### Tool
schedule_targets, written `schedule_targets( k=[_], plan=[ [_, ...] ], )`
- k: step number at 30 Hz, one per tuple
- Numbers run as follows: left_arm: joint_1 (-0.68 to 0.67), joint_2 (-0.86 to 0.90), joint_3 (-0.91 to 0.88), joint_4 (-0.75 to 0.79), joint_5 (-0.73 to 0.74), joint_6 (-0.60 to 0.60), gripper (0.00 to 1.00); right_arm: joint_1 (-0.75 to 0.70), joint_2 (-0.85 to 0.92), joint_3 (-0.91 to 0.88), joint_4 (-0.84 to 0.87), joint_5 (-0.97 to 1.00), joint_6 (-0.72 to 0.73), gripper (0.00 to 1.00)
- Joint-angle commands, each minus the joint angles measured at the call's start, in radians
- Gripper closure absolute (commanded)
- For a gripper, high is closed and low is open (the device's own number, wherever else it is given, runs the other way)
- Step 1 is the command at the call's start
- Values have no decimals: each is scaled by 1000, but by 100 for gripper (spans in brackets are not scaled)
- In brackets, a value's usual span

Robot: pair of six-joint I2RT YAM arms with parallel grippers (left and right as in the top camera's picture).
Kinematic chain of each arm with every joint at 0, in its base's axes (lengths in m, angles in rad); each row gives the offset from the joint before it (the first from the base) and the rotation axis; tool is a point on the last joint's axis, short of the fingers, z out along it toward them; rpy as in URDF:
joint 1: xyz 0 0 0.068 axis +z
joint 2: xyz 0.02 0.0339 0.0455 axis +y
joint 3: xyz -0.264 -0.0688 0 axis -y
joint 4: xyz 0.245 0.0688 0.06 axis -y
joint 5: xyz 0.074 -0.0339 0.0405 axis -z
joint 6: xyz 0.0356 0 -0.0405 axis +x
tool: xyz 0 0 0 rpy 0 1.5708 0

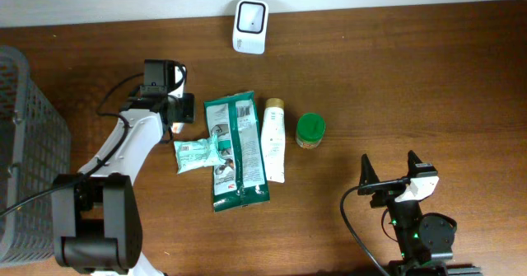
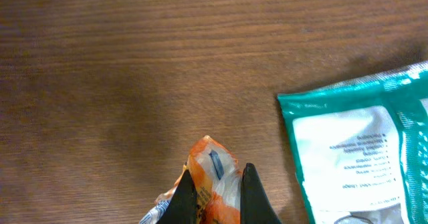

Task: Scan the item barcode
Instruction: 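Carry the orange packet over the table near the other items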

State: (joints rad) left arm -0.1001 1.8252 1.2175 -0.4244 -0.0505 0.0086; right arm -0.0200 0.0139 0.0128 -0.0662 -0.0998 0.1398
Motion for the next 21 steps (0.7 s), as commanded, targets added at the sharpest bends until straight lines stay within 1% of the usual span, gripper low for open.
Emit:
schedule_targets(
  k=[1,2,3,5,6,9,10,12,14,15,17,19,21],
  plan=[
    [-2,-6,-15,3,55,23,92,-6,-7,-7,-2,-13,8,2],
    [-2,-6,-21,3,56,23,82,-6,-7,-7,-2,-13,8,2],
    [-3,-6,-24,-2,56,23,63,-6,-7,-7,-2,-13,8,2],
    [-3,-6,-24,-13,55,24,44,-6,-7,-7,-2,-13,8,2],
    [-3,-16,-18,-19,55,48,40,-6,-7,-7,-2,-13,8,2],
    [-2,-93,56,-92,52,65,35,-6,-7,-7,-2,-13,7,2],
    [-2,-144,113,-140,52,77,30,-6,-7,-7,-2,-13,8,2],
    [-2,-194,196,-214,77,76,28,-6,-7,-7,-2,-13,8,2],
    [-2,-216,224,-261,141,76,27,-6,-7,-7,-2,-13,8,2],
    [-2,-218,224,-292,170,75,30,-6,-7,-7,-2,-13,8,2],
    [-5,-198,219,-381,186,74,100,-6,-7,-7,-2,-13,8,2],
    [-13,-171,198,-405,191,40,100,-6,-7,-7,-2,-13,8,2],
    [-24,-139,170,-405,290,32,100,-6,-7,-7,-2,-13,8,2]
  ],
)
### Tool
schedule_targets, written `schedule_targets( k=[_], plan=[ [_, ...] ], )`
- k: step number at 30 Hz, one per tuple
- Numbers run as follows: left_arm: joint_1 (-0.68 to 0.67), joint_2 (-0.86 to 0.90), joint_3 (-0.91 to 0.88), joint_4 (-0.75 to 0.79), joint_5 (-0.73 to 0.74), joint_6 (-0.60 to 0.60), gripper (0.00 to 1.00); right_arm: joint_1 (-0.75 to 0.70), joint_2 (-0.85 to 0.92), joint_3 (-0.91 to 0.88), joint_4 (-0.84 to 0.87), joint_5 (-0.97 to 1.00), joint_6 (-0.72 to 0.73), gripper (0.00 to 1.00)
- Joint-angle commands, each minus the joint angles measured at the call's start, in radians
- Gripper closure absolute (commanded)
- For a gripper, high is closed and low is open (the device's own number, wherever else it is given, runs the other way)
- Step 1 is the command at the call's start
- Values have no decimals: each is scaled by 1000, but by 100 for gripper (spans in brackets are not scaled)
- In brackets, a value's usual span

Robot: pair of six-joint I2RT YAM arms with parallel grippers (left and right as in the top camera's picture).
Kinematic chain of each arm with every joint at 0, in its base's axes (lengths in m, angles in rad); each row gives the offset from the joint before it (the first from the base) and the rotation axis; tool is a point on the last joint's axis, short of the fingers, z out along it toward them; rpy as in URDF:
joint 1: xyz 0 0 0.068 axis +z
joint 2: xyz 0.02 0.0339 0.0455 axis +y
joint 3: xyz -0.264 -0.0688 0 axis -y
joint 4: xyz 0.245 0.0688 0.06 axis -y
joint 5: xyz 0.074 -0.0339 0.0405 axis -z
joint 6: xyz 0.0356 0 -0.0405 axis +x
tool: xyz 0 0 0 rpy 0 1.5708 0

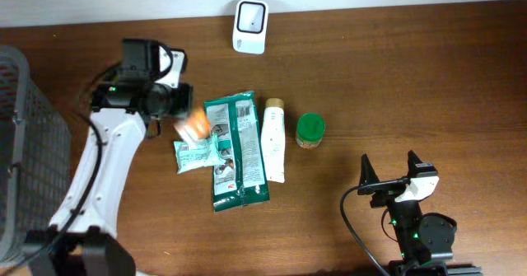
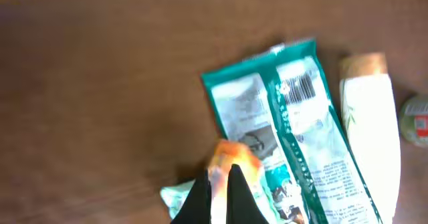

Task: Scan the item barcode
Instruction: 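Carry the orange packet over the table near the other items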

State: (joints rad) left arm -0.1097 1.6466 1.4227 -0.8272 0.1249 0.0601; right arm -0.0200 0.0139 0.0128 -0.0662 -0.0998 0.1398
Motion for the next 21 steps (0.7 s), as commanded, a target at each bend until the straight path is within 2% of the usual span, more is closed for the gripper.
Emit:
schedule_targets(
  k=[1,2,4,5,6,7,11,13,14,16,18,21],
  plan=[
    [-24,61,-44,-1,202,86,100,-6,-7,-7,-2,-13,8,2],
    [-28,77,-44,-1,252,180,100,-6,-7,-7,-2,-13,8,2],
    [-23,83,-44,18,233,180,100,-6,-7,-7,-2,-13,8,2],
    [-18,81,-43,31,204,180,97,-6,-7,-7,-2,-13,7,2],
    [-11,81,-37,46,165,166,84,-6,-7,-7,-2,-13,8,2],
    [-4,81,-24,49,136,148,76,-6,-7,-7,-2,-13,8,1],
    [64,79,119,29,87,127,55,-6,-7,-7,-2,-13,8,2],
    [129,79,216,-8,87,93,37,-6,-7,-7,-2,-13,7,2],
    [152,79,249,-29,87,87,33,-6,-7,-7,-2,-13,7,2],
    [225,79,341,-92,87,87,2,-6,-7,-7,-2,-13,8,2],
    [336,77,407,-132,87,87,1,-6,-7,-7,-2,-13,8,2],
    [456,77,409,-147,87,87,1,-6,-7,-7,-2,-13,7,2]
  ],
)
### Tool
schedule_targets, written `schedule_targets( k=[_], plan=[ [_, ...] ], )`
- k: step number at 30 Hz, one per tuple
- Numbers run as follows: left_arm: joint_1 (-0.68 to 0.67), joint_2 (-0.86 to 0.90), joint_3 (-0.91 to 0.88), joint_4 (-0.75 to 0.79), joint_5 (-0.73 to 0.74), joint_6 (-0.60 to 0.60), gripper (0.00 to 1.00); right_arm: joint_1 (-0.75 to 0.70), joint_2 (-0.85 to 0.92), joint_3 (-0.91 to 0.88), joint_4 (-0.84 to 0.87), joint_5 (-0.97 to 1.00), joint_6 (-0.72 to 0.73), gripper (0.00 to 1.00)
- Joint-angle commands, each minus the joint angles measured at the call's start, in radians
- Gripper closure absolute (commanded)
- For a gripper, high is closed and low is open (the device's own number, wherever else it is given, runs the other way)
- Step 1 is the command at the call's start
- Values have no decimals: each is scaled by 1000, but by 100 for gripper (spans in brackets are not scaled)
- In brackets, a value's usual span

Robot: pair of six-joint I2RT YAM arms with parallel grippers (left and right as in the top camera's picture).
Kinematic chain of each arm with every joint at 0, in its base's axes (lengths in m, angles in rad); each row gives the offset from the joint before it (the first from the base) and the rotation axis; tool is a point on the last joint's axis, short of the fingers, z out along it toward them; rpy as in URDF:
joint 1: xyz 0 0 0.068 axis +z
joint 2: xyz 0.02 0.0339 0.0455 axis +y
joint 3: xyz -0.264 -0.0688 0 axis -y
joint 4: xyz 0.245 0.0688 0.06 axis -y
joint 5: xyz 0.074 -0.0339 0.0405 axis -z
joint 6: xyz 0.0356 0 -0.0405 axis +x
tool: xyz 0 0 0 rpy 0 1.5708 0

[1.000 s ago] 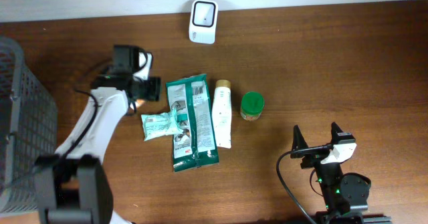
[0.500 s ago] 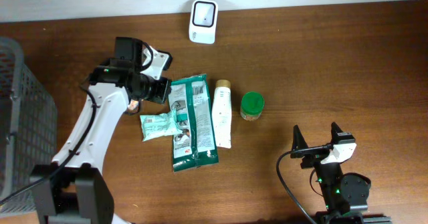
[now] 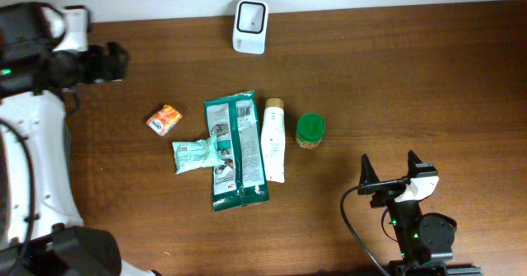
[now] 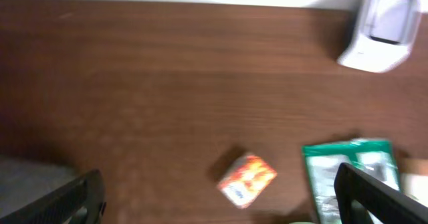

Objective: Scan the item barcode

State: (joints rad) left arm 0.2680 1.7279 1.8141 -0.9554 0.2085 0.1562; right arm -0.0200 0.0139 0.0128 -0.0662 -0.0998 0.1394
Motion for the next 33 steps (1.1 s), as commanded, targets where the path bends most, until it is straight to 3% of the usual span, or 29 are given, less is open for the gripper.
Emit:
schedule_targets(
  k=[1,4,16,21,26,33],
  plan=[
    [111,-4,18,-24,4,-9,1,-6,-7,-7,-2,-13,8,2],
    [164,-4,18,-27,4,-9,1,-6,-7,-7,-2,-13,8,2],
    [167,-4,18,-27,4,-9,1,-6,-7,-7,-2,-17,8,2],
    [167,-4,18,-27,4,-9,1,-6,2,27,51,-212,31,2],
    [167,-4,18,-27,4,-9,1,-6,253,290,-28,-299,30,2],
    [167,-4,18,-27,4,-9,1,-6,872,1018,-581,-390,26,2]
  ],
)
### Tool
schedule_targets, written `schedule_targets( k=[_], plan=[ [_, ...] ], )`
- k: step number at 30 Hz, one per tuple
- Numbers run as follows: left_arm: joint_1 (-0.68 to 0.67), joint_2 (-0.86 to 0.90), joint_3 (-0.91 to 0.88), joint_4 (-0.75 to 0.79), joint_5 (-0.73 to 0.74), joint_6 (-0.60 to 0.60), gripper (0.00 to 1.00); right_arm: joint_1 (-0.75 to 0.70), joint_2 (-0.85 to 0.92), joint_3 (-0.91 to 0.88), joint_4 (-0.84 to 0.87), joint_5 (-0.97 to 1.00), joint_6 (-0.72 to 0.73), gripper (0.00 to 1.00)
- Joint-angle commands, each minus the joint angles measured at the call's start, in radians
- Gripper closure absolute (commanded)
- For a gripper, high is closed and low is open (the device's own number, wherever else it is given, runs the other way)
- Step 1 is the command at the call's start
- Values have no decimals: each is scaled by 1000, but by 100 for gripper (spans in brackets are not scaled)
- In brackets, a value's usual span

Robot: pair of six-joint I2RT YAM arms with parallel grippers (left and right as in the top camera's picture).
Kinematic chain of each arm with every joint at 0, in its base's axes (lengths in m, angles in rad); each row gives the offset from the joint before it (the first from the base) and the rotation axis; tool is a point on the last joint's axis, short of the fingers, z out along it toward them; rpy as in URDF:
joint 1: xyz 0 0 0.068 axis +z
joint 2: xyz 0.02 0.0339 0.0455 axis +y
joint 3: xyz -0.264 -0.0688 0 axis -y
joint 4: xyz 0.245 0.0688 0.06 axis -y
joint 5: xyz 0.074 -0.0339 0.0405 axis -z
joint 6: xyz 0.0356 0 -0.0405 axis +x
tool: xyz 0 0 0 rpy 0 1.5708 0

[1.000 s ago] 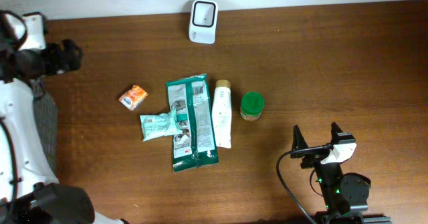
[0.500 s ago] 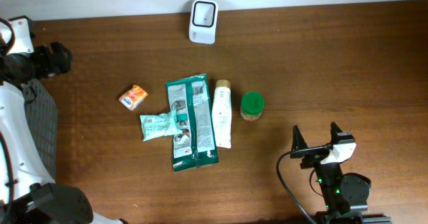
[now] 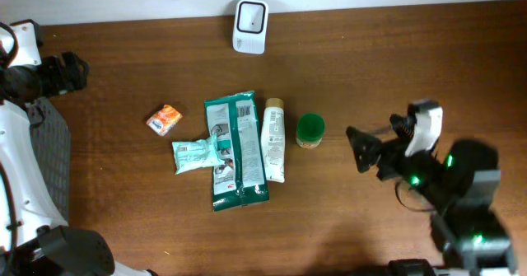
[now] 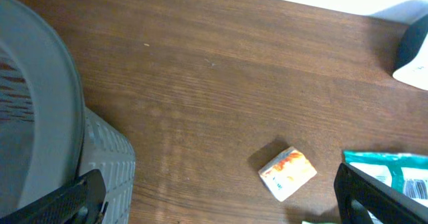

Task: Scan the item barcode
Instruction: 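Move the right gripper over the green-lidded jar and grasp it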

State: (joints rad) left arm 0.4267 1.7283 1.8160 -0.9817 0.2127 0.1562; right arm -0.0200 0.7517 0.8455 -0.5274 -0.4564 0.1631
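The white barcode scanner (image 3: 249, 16) stands at the table's back edge; its corner shows in the left wrist view (image 4: 414, 50). A small orange packet (image 3: 165, 119) (image 4: 287, 173) lies alone on the wood, left of a green pouch (image 3: 236, 151). My left gripper (image 3: 70, 72) (image 4: 221, 204) hangs wide open and empty at the far left, over the basket's edge. My right gripper (image 3: 358, 148) points left, open, just right of a green-lidded jar (image 3: 310, 130).
A grey basket (image 3: 51, 156) (image 4: 40, 117) fills the left edge. A pale teal packet (image 3: 196, 154) lies against the green pouch. A white tube (image 3: 273, 139) lies between the pouch and the jar.
My left gripper has shifted further left, so the basket now fills the left of its view. My right arm has left its rest spot at the front and now reaches toward the jar.
My left gripper was shut on the orange packet beside the green pouch. It then held the packet over the pouch's left edge. After that the packet lay on the table left of the pouch and the gripper was open, far left. Now the right arm has come forward.
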Motion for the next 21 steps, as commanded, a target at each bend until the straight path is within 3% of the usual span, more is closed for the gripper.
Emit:
schedule_targets(
  k=[1,5,10,16,19,21],
  plan=[
    [8,-4,16,-1,0,-9,1,-6,224,303,-238,-34,-19,2],
    [8,-4,16,0,0,-9,1,-6,518,629,-585,-34,-106,2],
    [8,-4,16,0,0,-9,1,-2,722,649,-488,-113,-93,2],
    [8,-4,16,-1,0,-9,1,250,948,681,-420,256,235,2],
    [9,-4,16,0,0,-9,1,316,1040,681,-398,361,445,1],
    [8,-4,16,-1,0,-9,1,328,1092,681,-398,364,487,2]
  ],
)
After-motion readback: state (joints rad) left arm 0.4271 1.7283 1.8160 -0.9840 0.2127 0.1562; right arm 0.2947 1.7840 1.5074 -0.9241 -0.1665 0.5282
